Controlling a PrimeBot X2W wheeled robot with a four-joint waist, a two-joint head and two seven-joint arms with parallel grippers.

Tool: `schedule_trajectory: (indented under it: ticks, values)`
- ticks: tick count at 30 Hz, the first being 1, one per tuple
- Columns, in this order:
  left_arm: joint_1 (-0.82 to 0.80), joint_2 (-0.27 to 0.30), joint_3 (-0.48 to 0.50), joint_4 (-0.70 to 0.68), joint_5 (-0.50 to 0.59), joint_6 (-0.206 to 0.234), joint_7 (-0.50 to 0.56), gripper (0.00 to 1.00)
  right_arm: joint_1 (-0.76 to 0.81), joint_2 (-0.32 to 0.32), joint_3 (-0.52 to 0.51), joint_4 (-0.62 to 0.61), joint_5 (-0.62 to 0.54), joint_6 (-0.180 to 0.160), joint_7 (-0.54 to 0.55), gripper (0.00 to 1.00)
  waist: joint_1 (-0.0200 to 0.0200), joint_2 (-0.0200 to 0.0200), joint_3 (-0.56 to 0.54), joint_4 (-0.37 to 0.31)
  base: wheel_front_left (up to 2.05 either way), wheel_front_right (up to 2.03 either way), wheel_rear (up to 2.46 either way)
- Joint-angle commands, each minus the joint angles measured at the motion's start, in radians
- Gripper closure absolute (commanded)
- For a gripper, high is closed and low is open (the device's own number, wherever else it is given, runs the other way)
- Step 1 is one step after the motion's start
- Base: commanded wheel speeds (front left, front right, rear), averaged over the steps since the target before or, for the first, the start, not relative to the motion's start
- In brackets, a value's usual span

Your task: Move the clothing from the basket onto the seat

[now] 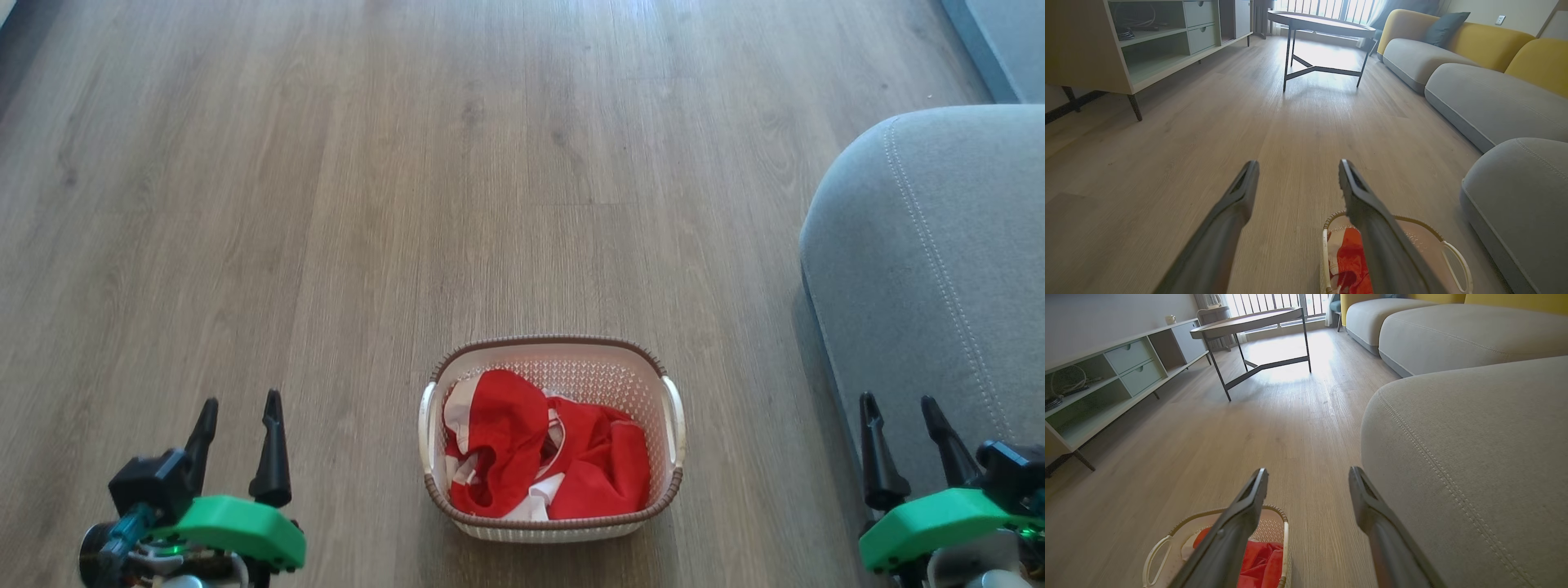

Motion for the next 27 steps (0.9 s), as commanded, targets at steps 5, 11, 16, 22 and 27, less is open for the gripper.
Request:
schedule_trajectory:
  ticks: [5,11,16,22,27]
  values:
    - [-0.045,0.009,0.036,-0.027,0.010,-0.003,-0.010,0.00,-0.024,-0.029,0.018,-0.024,-0.013,0.007,-0.013,0.00,0.0000,0.0000,0.000,0.001,0.00,0.00,0.00]
    - [-0.048,0.009,0.034,-0.024,0.007,-0.004,-0.010,0.00,-0.028,-0.035,0.019,-0.026,-0.016,0.007,-0.013,0.00,0.0000,0.0000,0.004,0.002,0.00,0.00,0.00]
    - [-0.049,0.009,0.032,-0.023,0.004,-0.004,-0.010,0.00,-0.030,-0.037,0.017,-0.028,-0.020,0.007,-0.013,0.00,0.0000,0.0000,0.009,0.002,0.00,0.00,0.00]
    - [-0.051,0.009,0.029,-0.024,-0.001,-0.005,-0.010,0.00,-0.035,-0.039,0.017,-0.031,-0.022,0.007,-0.013,0.00,0.0000,0.0000,0.019,-0.001,0.00,0.00,0.00]
    - [-0.064,0.009,0.023,-0.031,-0.007,-0.004,-0.010,0.00,-0.049,-0.041,0.012,-0.039,-0.027,0.007,-0.013,0.00,0.0000,0.0000,0.045,-0.003,0.00,0.00,0.00]
